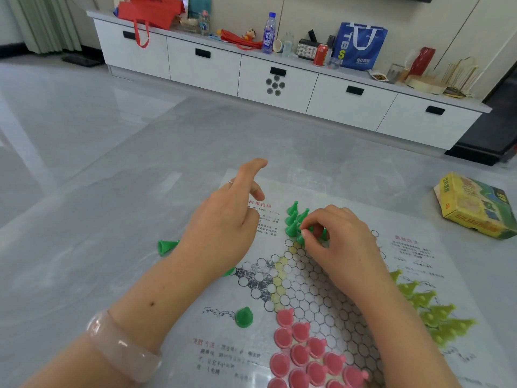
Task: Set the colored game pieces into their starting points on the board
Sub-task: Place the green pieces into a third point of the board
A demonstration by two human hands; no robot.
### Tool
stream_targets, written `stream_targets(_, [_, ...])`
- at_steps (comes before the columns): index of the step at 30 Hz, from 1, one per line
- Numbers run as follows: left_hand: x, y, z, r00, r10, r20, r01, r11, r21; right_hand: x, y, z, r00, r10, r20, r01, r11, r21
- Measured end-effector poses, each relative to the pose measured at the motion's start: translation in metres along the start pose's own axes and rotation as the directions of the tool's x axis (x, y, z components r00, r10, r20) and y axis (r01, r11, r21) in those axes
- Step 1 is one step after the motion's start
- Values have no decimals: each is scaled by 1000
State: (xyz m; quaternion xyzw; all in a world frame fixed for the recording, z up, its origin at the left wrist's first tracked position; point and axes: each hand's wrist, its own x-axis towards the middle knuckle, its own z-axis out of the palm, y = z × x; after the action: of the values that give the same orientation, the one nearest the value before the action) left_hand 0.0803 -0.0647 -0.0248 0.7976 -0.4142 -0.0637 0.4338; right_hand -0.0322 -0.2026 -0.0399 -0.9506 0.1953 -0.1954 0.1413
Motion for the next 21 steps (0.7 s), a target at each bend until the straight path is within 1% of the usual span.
stream_targets(7, [0,0,0,1000,21,-6,-21,1000,8,-1,-1,-2,1000,-1,-2,1,1000,11])
stream_targets(11, [1,-1,0,999,46,-27,-46,999,13,-1,-3,-2,997,15,-79,-10,999,53])
stream_targets(14, [2,-3,1,996,64,-54,-64,998,5,-1,-8,-4,985,41,-166,-21,992,121])
stream_targets(17, [4,-8,4,990,100,-100,-101,995,1,-1,-13,-9,975,50,-215,-7,981,196])
stream_targets(19, [6,-9,4,982,114,-152,-113,993,17,0,-20,-15,970,70,-234,3,955,297])
stream_targets(21, [6,-9,5,968,111,-226,-111,994,11,3,-30,-23,975,104,-197,-8,900,435])
